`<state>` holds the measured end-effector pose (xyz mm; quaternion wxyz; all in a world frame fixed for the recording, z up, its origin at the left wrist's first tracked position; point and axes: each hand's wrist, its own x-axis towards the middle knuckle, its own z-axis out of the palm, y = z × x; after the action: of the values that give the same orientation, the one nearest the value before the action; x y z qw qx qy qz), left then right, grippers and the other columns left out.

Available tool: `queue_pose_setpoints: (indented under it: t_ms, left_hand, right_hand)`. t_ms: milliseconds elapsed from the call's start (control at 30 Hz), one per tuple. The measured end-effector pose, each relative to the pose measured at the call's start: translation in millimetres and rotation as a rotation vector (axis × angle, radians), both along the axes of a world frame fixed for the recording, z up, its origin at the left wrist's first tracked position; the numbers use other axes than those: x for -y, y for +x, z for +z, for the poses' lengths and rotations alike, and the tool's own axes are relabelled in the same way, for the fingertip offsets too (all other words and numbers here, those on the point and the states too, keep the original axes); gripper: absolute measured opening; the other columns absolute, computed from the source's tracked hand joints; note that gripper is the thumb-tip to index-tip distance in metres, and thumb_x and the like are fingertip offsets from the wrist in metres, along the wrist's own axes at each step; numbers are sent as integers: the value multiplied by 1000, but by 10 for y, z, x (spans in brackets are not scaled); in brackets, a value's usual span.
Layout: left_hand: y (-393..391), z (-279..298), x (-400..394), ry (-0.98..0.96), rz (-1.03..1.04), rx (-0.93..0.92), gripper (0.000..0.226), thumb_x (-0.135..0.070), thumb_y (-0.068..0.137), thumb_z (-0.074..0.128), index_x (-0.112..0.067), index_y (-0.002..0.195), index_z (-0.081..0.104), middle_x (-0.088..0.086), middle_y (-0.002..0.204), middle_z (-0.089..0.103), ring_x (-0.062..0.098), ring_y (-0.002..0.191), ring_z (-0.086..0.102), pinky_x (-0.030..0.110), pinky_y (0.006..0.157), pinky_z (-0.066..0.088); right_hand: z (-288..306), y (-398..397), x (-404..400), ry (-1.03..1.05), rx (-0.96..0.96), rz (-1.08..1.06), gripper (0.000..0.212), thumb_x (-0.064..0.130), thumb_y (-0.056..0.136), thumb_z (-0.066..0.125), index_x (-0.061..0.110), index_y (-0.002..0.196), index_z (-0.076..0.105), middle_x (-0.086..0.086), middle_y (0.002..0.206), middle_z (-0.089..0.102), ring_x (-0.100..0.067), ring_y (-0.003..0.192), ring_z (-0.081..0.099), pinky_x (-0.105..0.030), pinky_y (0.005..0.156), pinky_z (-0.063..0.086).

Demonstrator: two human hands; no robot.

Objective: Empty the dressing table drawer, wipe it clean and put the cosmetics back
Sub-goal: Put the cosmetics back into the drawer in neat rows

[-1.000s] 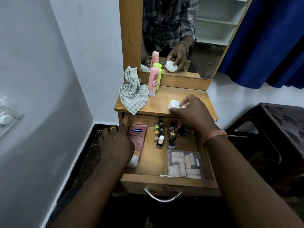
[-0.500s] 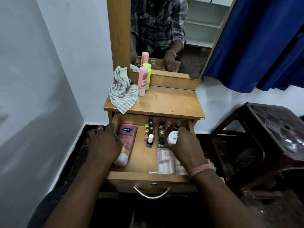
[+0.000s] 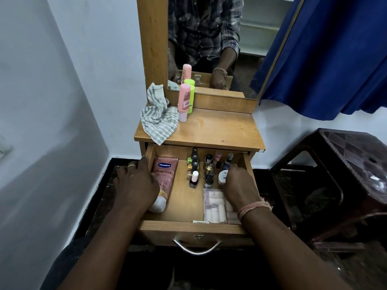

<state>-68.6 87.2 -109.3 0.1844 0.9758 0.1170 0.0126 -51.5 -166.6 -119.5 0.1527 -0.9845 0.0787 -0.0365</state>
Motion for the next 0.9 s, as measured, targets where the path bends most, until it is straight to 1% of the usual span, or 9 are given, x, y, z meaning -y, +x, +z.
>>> queue_pose_setpoints:
  t_ms: [133, 200, 233, 333, 433, 533, 633, 733, 900]
  left_hand:
    - [10, 10, 7, -2, 7, -11, 57, -29, 98, 52, -23, 152, 36, 17, 146, 49, 42, 134, 39, 54, 107, 37]
    - [7, 10, 6, 8, 9, -13, 57, -29, 98, 52, -23, 152, 36, 17, 145, 50, 41, 133, 40, 53, 107, 38]
    - [8, 11, 6, 13, 8, -10, 56, -29, 98, 52, -23, 152, 36, 16, 145, 50, 40, 133, 41, 52, 106, 38]
    - [17, 17, 10, 23, 10, 7, 54, -29, 98, 52, -21, 150, 39, 15, 144, 51, 39, 133, 42, 50, 106, 38]
    - [28, 25, 22, 22, 25, 3, 52, -29, 99, 50, -22, 150, 40, 13, 145, 50, 37, 133, 42, 49, 106, 38]
    - [20, 6, 4, 29, 23, 14, 53, -29, 98, 50, -22, 150, 40, 13, 144, 51, 38, 132, 43, 49, 105, 39]
    - [9, -14, -13, 30, 23, 14, 56, -28, 97, 50, -25, 152, 39, 12, 145, 51, 37, 132, 43, 48, 104, 39]
    - [-3, -5, -12, 11, 27, 18, 58, -26, 96, 50, -27, 153, 38, 10, 146, 50, 36, 133, 41, 47, 104, 38]
    - [3, -5, 6, -11, 30, 26, 57, -25, 96, 49, -24, 152, 37, 10, 146, 50, 36, 134, 39, 46, 105, 36]
  right_hand:
    - [-20, -27, 13, 14, 17, 10, 25, 18, 86, 76, 8, 107, 65, -13, 104, 70, -29, 94, 69, -26, 68, 43]
    - [28, -62, 1, 14, 66, 18, 14, 17, 88, 70, 9, 98, 64, -12, 97, 69, -29, 88, 67, -29, 66, 46]
    - [73, -75, -13, 16, 106, 26, 7, 16, 90, 66, 11, 90, 61, -10, 90, 68, -28, 83, 65, -30, 61, 43]
    - [342, -93, -164, 108, 230, 9, 20, 25, 96, 58, 17, 79, 50, 2, 73, 56, -17, 66, 53, -27, 51, 28]
    - [724, 37, -485, 157, 311, 105, 22, 26, 98, 55, 21, 79, 47, 5, 72, 52, -10, 61, 47, -25, 50, 30]
    - [1007, 375, -849, 264, 417, 242, 6, 22, 97, 59, 20, 101, 56, 1, 97, 58, -13, 81, 56, -30, 65, 51]
    - [1138, 826, -1094, 198, 541, 290, 47, 14, 94, 61, 19, 139, 45, -8, 134, 45, -24, 107, 59, -39, 85, 57]
    - [1188, 1199, -1188, 69, 517, 317, 65, 1, 90, 56, 20, 150, 38, -8, 153, 34, -30, 122, 52, -38, 98, 50]
    - [1181, 1246, -1091, 57, 485, 312, 37, -3, 90, 53, 17, 120, 59, -8, 114, 47, -26, 94, 57, -42, 81, 55]
